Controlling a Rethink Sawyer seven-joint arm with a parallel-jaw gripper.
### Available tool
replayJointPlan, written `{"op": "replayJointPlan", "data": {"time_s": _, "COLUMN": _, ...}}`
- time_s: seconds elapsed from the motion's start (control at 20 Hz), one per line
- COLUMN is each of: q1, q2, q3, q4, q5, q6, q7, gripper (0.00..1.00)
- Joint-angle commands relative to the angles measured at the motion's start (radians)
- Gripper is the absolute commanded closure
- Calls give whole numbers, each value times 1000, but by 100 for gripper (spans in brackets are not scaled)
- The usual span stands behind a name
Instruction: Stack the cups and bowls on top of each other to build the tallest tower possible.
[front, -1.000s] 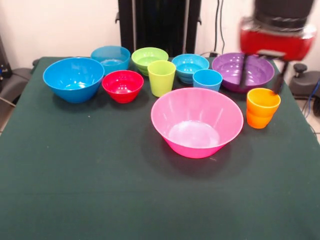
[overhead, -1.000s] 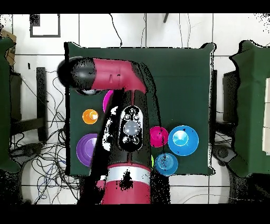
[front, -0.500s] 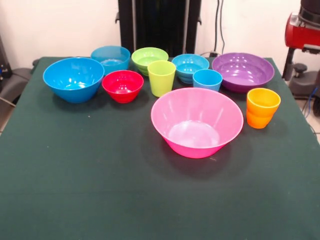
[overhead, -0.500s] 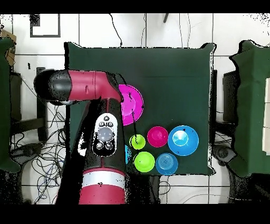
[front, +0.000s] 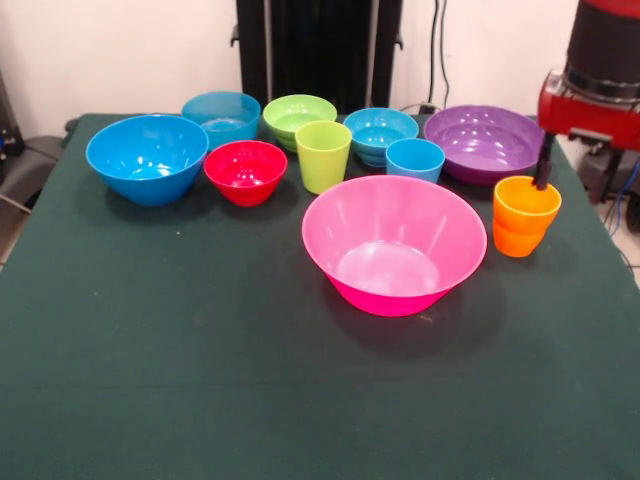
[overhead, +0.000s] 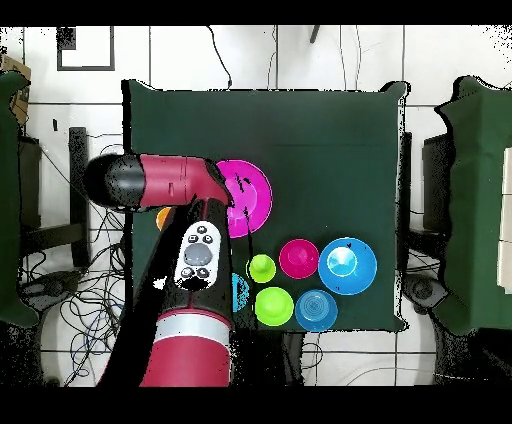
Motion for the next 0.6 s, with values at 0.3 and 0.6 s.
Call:
{"op": "replayJointPlan", "data": {"time_s": 0.3, "q1": 74, "q2": 144, "q3": -9, "q4": 25, "q5": 51, "q6": -1, "q7": 262, "gripper": 0}}
{"op": "replayJointPlan", "data": {"time_s": 0.6, "q1": 105, "q2": 177, "q3": -35, "q4": -20, "q5": 78, "q6": 24, "q7": 285, "gripper": 0}}
